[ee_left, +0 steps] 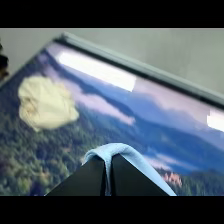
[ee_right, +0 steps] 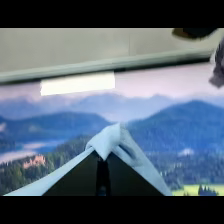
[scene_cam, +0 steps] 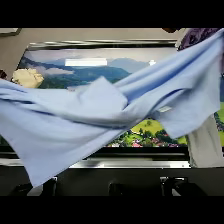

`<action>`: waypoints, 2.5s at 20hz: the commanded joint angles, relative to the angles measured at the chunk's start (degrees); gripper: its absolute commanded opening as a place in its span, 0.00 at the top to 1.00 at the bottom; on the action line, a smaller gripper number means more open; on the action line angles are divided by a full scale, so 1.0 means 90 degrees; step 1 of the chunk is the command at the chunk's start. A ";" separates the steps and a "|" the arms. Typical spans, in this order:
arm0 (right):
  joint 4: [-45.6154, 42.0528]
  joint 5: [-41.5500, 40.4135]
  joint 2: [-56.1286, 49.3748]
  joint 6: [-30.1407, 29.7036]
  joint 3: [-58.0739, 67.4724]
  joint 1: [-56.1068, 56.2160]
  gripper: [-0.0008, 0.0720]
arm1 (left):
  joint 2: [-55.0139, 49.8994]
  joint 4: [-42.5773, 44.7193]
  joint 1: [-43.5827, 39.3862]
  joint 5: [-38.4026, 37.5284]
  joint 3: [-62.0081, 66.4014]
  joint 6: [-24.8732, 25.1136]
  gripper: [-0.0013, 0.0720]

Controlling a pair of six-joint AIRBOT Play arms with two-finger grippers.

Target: Fold the clothes and pants, and hang the long-sleeved shirts on hangers.

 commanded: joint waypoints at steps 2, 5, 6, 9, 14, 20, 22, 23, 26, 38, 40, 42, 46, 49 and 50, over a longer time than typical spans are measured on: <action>0.0993 0.0731 -0.2123 0.0024 -0.0221 0.0000 0.94 | -0.0986 -0.0928 -0.0039 -0.0294 -0.1809 0.0124 0.96; 0.1809 0.0148 -0.3589 -0.0085 -0.0299 0.0000 0.94 | -0.1763 -0.0933 -0.0117 0.0250 -0.3123 0.0124 0.96; 0.1945 -0.0073 -0.3971 -0.0083 -0.0299 0.0000 0.94 | -0.2035 -0.0930 -0.0148 0.0578 -0.3466 0.0126 0.96; 0.2317 -0.0605 -0.4704 -0.0073 -0.0294 0.0000 0.95 | -0.2810 -0.1083 -0.0158 0.1103 -0.3818 0.0126 0.96; 0.2382 -0.0979 -0.4690 -0.0034 -0.0291 0.0000 0.95 | -0.2892 -0.1098 0.0325 0.0899 -0.3772 0.0180 0.04; 0.2385 -0.0891 -0.4510 -0.0153 -0.0294 0.0002 0.95 | -0.1790 -0.2552 0.0971 0.0588 -0.4738 0.0865 0.07; 0.2392 -0.0879 -0.4507 -0.0151 -0.0294 0.0007 0.95 | -0.1732 -0.3254 0.0668 0.0709 -0.5700 0.0869 0.07; 0.2392 -0.0852 -0.4507 -0.0151 -0.0294 0.0005 0.95 | -0.1736 -0.3662 0.0423 0.0945 -0.6210 0.0947 0.07; 0.2390 -0.0690 -0.4500 -0.0151 -0.0294 0.0005 0.95 | -0.1775 -0.4269 -0.0364 0.1843 -0.7225 0.1008 0.07; 0.2312 -0.0440 -0.4294 -0.0153 -0.0294 0.0005 0.95 | -0.2715 -0.5078 -0.1987 0.3138 -0.7410 0.1008 0.18; 0.2195 -0.0403 -0.4209 -0.0153 -0.0291 0.0005 0.95 | -0.2817 -0.5234 -0.1987 0.3303 -0.7402 0.1010 0.18; 0.2076 -0.0393 -0.4095 -0.0151 -0.0294 0.0005 0.95 | -0.2973 -0.5238 -0.1999 0.3249 -0.7327 0.1018 0.39; 0.1821 -0.0396 -0.3869 -0.0151 -0.0291 0.0005 0.95 | -0.2907 -0.5226 -0.1671 0.2708 -0.6526 0.1564 0.96; 0.0083 -0.0049 -0.3667 -0.0131 0.0095 -0.0002 0.95 | -0.2339 -0.4265 -0.0896 0.1834 -0.4622 0.1583 0.96; -0.0593 0.0090 -0.3555 -0.0068 0.0313 -0.0002 0.95 | -0.2110 -0.3755 -0.0651 0.1566 -0.3827 0.1404 0.96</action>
